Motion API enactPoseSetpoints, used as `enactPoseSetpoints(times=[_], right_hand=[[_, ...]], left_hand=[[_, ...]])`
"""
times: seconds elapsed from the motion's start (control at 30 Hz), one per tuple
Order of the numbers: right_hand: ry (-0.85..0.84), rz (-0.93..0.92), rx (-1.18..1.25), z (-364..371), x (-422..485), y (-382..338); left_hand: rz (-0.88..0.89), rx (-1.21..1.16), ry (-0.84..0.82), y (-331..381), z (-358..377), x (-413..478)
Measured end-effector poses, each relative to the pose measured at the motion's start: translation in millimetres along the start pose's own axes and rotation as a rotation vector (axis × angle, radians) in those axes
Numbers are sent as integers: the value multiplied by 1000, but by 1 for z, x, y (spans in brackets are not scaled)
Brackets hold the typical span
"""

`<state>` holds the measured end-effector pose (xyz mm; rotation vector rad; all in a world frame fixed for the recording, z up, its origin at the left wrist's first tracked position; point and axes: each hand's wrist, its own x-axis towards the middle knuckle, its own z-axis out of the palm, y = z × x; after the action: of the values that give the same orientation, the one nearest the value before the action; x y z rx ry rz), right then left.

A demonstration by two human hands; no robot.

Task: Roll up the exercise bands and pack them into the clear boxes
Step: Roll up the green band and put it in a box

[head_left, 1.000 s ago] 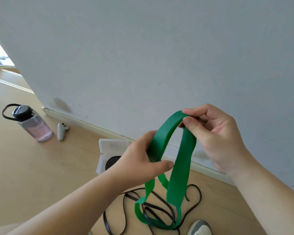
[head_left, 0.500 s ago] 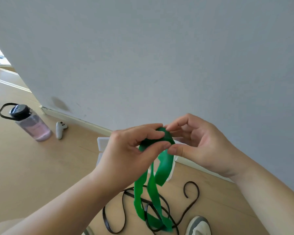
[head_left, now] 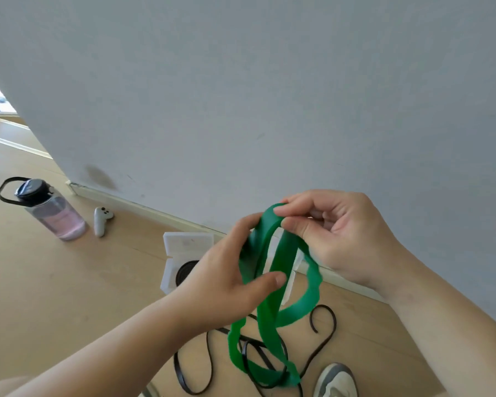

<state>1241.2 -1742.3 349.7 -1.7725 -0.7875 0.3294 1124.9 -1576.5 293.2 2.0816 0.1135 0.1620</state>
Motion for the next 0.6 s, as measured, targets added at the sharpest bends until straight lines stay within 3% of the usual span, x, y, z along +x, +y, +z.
enactPoseSetpoints(times=[0.17,0.3,0.43,0.6], right_hand=[[130,50,-52,-17,3,4],[-66,227,-183,-36,1,12],[-263,280,-19,-21,-1,11],[-225,109,89,-4,2,0]], left_hand=[[-75,-59,132,5,-5,10],[20,-180,380,27,-30,10],[111,-159,360,42,-27,0],[139,-111,287,37,-18,6]])
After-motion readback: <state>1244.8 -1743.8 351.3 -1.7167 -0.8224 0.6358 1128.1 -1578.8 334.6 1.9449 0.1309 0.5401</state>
